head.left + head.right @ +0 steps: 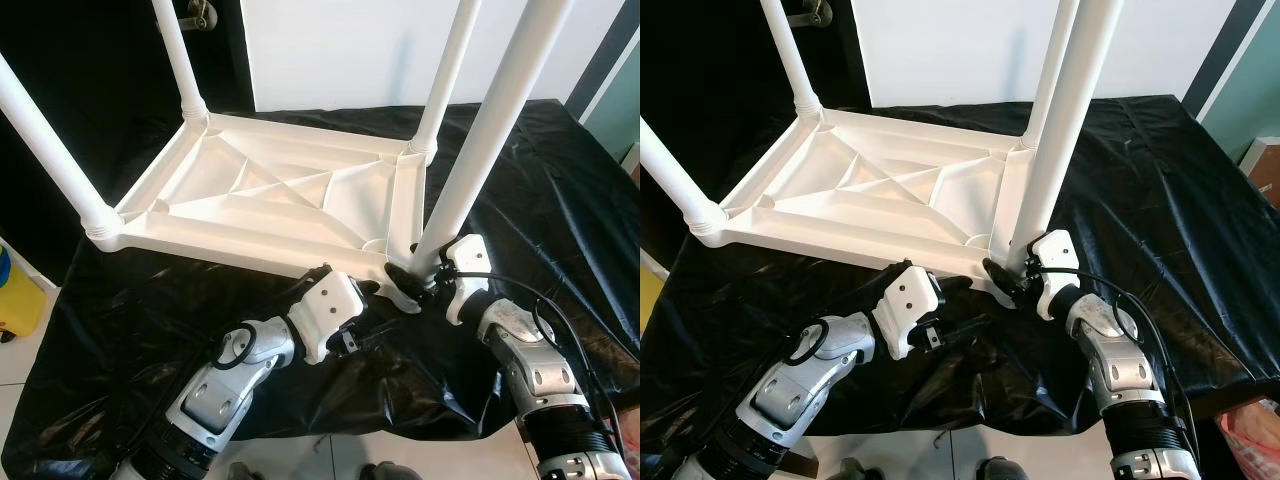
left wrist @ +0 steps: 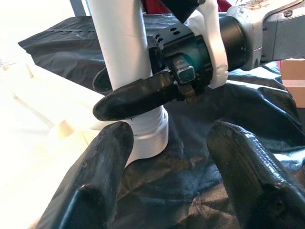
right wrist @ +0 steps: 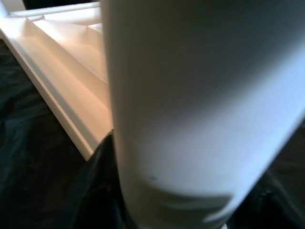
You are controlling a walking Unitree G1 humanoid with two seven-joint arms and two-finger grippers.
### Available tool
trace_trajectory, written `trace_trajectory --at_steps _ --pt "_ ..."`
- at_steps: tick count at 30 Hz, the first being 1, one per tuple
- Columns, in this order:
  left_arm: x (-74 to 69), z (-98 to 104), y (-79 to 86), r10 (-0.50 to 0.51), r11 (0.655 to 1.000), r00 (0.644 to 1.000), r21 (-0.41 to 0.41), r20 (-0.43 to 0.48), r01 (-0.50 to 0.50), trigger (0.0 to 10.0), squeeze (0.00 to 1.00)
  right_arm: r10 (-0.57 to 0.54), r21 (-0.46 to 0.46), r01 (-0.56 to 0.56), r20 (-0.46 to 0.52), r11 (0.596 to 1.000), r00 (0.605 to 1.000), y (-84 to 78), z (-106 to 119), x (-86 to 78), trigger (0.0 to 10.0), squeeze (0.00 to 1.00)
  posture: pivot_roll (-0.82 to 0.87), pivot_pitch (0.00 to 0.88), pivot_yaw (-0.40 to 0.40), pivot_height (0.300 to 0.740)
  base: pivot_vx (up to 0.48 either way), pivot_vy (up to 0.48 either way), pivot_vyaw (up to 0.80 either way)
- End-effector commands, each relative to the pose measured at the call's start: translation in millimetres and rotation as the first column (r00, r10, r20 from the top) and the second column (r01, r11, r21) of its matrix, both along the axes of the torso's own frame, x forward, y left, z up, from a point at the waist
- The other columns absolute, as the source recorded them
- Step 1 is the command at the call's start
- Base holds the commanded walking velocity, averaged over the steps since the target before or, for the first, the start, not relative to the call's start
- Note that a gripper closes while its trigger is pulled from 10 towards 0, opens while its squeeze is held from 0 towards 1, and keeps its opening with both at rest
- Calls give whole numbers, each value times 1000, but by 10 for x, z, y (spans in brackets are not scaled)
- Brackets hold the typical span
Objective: Building children table
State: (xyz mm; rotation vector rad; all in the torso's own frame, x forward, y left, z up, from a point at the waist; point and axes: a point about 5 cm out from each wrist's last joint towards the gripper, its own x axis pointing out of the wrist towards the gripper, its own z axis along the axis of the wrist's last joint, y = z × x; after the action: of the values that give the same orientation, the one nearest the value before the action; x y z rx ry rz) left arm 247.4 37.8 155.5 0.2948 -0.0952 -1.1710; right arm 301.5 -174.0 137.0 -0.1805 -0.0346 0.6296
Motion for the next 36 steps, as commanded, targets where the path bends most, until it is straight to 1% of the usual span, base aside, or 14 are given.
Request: trace_trajectory --at_steps 1,6,7,13,18,23,24,26,28,30,31,34,35,36 --pt "-4 -27 12 -13 1000 1000 12 -11 13 10000 0 32 -21 -32 -20 999 999 34 -54 -12 0 0 -113 103 5 740 0 0 0" --pt "-9 -24 12 -17 1000 1000 13 -11 17 10000 0 28 -13 -29 -23 1000 999 11 -90 -25 196 0 -122 102 11 740 0 0 0" --pt "-9 -23 11 -20 1000 1000 12 -12 20 10000 0 22 -7 -22 -25 1000 999 12 -94 -30 10000 0 -122 102 11 740 0 0 0" --pt "0 -24 3 -24 1000 1000 14 -11 24 10000 0 -13 14 13 -4 1000 1000 24 -76 -34 10000 0 -131 103 15 740 0 0 0" --pt "1 -23 -9 -29 1000 1000 12 -13 29 10000 0 -174 31 173 25 984 984 34 -44 -36 10000 0 -134 104 16 740 0 0 0" --pt "-2 -23 -9 -30 999 999 11 -15 30 10000 0 -257 20 256 48 966 965 50 -27 -56 10000 0 -137 108 17 740 0 0 0" --pt "-17 -32 -18 -36 999 999 11 -19 36 10000 0 -356 35 355 60 934 932 47 -15 -66 10000 0 -138 109 18 740 0 0 0" --pt "-23 -35 -21 -38 999 999 11 -20 38 10000 0 -392 42 390 59 920 918 45 -13 -71 10000 0 -138 109 18 740 0 0 0" --pt "-25 -36 -20 -39 999 999 11 -21 39 10000 0 -487 70 485 9 871 873 81 -72 -119 10000 0 -138 112 16 740 0 0 0" --pt "-27 -38 -20 -40 999 999 12 -21 40 10000 0 -546 71 545 -3 836 838 114 -104 -162 10000 0 -136 111 16 740 0 0 0" --pt "-27 -38 -20 -40 999 999 12 -21 40 10000 0 -546 71 545 -3 836 838 114 -104 -162 10000 0 -136 111 16 740 0 0 0" --pt "-32 -38 -20 -41 999 999 12 -21 41 10000 0 -591 73 590 -11 804 807 181 -138 -208 10000 0 -133 111 13 740 0 0 0" --pt "-35 -39 -19 -40 999 999 12 -22 40 10000 0 -636 85 636 -34 767 771 269 -162 -247 10000 0 -130 111 11 740 0 0 0" --pt "-35 -39 -19 -40 999 999 12 -22 40 10000 0 -636 85 636 -34 767 771 269 -162 -247 10000 0 -130 111 11 740 0 0 0"
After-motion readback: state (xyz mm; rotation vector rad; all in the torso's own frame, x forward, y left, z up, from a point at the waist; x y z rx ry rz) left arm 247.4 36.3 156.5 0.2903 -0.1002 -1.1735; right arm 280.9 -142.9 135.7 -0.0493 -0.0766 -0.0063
